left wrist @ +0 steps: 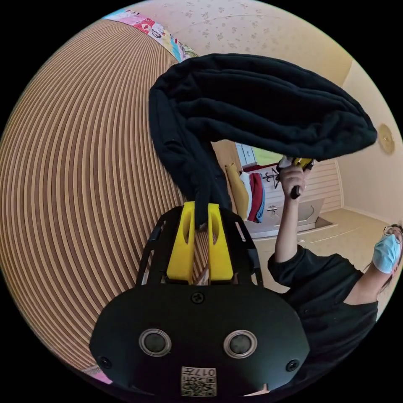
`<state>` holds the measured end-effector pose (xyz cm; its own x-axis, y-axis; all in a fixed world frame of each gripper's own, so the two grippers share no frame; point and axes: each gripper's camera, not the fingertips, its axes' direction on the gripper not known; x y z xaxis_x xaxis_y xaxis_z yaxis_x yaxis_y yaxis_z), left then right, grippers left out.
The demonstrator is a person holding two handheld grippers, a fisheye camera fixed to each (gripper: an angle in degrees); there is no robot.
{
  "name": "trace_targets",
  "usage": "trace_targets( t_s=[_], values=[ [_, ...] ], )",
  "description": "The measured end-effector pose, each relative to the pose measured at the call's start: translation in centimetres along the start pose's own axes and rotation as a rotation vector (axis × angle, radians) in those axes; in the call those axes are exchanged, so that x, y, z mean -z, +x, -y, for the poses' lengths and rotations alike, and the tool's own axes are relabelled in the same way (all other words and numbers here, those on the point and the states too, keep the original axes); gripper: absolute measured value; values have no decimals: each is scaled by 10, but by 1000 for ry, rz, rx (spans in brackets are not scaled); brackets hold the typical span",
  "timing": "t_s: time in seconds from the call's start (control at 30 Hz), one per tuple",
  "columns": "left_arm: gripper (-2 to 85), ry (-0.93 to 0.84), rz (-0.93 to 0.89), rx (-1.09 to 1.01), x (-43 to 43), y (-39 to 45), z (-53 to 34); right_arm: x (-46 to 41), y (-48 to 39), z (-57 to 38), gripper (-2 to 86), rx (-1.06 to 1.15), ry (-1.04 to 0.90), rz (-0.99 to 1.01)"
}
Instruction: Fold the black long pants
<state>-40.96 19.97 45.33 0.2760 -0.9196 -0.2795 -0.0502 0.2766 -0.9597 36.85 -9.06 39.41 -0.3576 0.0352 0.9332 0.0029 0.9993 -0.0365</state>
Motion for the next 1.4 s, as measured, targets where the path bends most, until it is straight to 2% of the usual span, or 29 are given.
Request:
trace_targets(
  t_s=[0.07,0.2,0.27,0.3,0.4,0.53,0.63,0.7,0.8,0.87,1.0,1.17,1.33,1.4],
  values=[
    [52,43,-21,70,5,-8,-30,3,3,-33,54,25,-80,-17],
    [63,147,-52,105,17,-13,-74,8,39,-140,59,-126,-191,2],
    [74,147,-34,118,23,-10,-80,8,48,-215,66,-247,-272,-122],
    [79,133,-9,126,27,-9,-81,15,48,-242,69,-288,-237,-162],
    [84,111,37,126,36,-3,-84,34,44,-267,76,-359,-116,-145],
    [85,150,95,75,54,11,-91,47,9,-245,85,-246,-49,-372],
    [85,225,113,38,61,18,-102,34,3,-219,130,-217,-37,-518],
    [85,247,109,30,57,18,-108,1,30,-203,181,-262,-142,-501],
    [77,214,91,66,38,9,-115,-50,68,-199,204,-330,-257,-408],
    [61,255,98,64,38,8,-123,-87,77,-195,209,-324,-277,-488],
    [31,332,221,53,67,8,-144,-153,83,-180,192,-262,-358,-538],
    [37,493,344,95,128,0,-189,-288,107,-171,184,-272,-410,-528],
    [38,753,461,175,193,0,-277,-421,125,-169,181,-269,-461,-542],
    [38,807,497,190,200,2,-305,-462,130,-172,181,-253,-479,-550]
  ],
)
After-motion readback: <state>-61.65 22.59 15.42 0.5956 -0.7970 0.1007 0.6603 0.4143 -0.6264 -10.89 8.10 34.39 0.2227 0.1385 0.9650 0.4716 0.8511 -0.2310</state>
